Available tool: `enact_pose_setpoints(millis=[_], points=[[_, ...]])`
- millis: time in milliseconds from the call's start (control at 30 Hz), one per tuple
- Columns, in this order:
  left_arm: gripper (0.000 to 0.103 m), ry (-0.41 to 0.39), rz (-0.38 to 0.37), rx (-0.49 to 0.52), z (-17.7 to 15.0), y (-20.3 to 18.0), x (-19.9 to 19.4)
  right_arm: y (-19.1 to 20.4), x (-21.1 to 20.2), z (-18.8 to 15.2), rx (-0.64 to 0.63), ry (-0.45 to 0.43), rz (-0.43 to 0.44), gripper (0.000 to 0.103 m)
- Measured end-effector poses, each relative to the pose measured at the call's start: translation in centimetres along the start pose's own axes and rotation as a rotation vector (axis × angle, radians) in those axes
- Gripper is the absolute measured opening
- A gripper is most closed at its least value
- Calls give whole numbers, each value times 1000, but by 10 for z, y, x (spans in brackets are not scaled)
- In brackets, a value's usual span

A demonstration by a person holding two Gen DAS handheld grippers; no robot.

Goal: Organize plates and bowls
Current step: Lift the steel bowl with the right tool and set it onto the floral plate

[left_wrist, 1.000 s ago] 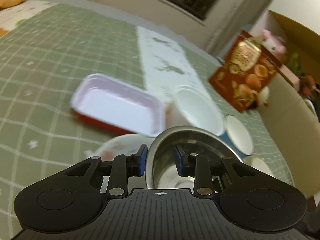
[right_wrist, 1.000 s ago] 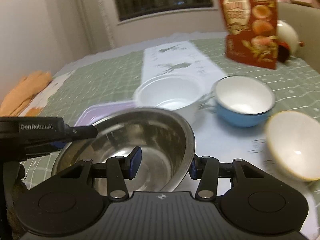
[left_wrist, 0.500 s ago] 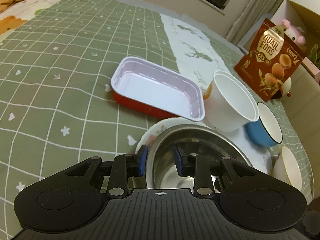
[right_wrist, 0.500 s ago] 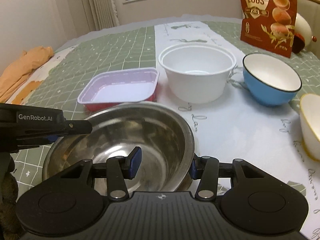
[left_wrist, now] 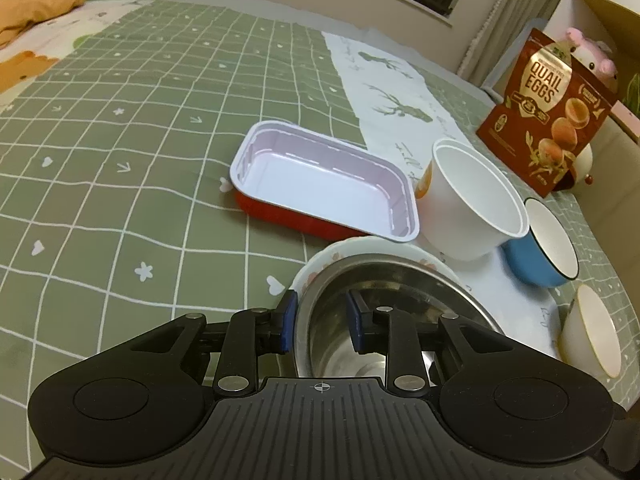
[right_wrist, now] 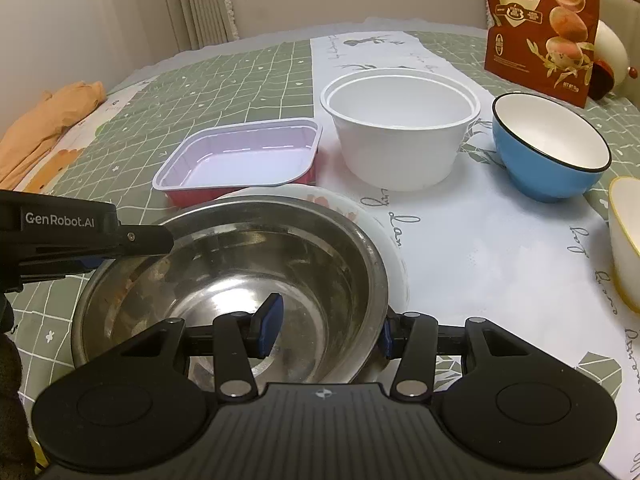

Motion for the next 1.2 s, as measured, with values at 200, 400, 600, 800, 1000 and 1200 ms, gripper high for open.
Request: enact_pose_setpoints(millis=[200, 400, 600, 800, 1000, 1200], points=[[27, -10, 9, 0, 2, 2, -2, 0, 0, 0, -1, -1, 1, 47], [25, -23, 0, -6, 4, 4, -6, 0, -2, 3, -2, -12, -1, 47], [23, -41, -7, -35, 6, 16, -12, -3, -8, 6, 0, -24, 4, 48], [24, -35, -65, -111, 3, 34, -13, -12, -21, 20, 23, -85, 4, 52], [24, -24, -89, -120, 2, 34, -10, -19, -19, 22, 35, -87, -5, 52], [24, -80, -155, -141, 9, 28, -23, -26, -13, 18, 49, -71, -19, 52]])
Point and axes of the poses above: each gripper's, at about its wrist camera, not at the fingertips, and x roughly the way its jaws point, y to its left, z to its top, the point moved 9 cm from there along x, roughly the way its jaws point, and after that the axes turned 15 degrees about x, right-handed, at the moved point
